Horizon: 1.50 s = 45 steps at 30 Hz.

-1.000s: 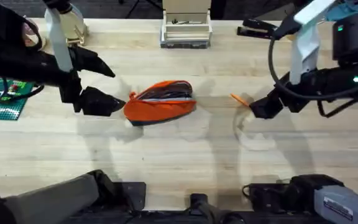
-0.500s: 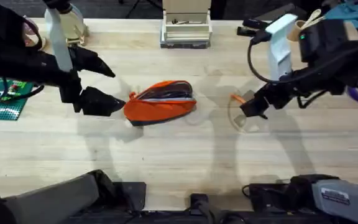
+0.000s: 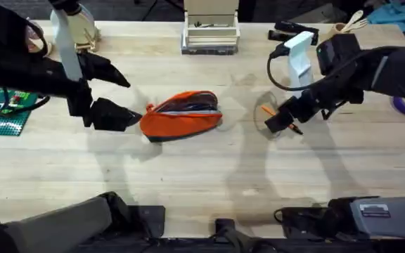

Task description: Unzip the bag, pick up the pens from the table one at a time and place them inside, then zip the bag closed.

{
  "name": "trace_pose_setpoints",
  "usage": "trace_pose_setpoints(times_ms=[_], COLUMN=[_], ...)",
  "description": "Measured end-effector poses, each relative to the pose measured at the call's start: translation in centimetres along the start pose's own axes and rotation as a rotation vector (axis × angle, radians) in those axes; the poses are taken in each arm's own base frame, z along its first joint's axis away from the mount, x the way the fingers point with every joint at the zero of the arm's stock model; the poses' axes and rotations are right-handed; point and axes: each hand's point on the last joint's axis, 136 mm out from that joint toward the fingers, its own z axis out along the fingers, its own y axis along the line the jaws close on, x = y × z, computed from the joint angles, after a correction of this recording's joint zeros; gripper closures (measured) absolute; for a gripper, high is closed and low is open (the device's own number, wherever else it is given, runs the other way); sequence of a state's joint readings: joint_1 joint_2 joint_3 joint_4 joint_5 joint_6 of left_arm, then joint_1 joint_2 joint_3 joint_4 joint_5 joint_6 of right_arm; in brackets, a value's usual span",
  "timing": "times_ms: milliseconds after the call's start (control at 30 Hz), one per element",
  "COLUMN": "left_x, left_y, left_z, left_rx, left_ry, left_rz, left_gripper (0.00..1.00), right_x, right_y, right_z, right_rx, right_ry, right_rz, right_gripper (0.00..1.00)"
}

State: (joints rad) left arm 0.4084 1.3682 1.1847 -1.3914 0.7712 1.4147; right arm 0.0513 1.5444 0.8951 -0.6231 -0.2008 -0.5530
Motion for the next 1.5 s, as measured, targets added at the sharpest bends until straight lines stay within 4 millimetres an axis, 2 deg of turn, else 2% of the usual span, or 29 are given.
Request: trace_pose_setpoints(times_ms=[367, 633, 1133, 1500], left_x=[0.0, 0.0, 0.0, 0.0], left_y=[0.0, 0.0, 0.0, 0.0], left_z=[0.0, 0.0, 0.0, 0.0], left_rx=[0.000, 0.000, 0.000, 0.000], left_ry=[0.000, 0.000, 0.000, 0.000], left_rz=[0.000, 0.000, 0.000, 0.000], left_gripper=[0.007, 0.007, 0.007, 0.008], right_x=[0.0, -0.7, -0.1, -0.4], right_y=[0.3, 1.0, 1.1, 1.2], right_z=[0.6, 0.8, 0.7, 0.7], right_rx=[0.055, 0.111, 0.107, 0.096], right_ry=[0.071, 0.104, 0.137, 0.121], right_rz=[-0.094, -0.192, -0.193, -0.194], right_gripper=[0.005, 0.003, 0.004, 0.003])
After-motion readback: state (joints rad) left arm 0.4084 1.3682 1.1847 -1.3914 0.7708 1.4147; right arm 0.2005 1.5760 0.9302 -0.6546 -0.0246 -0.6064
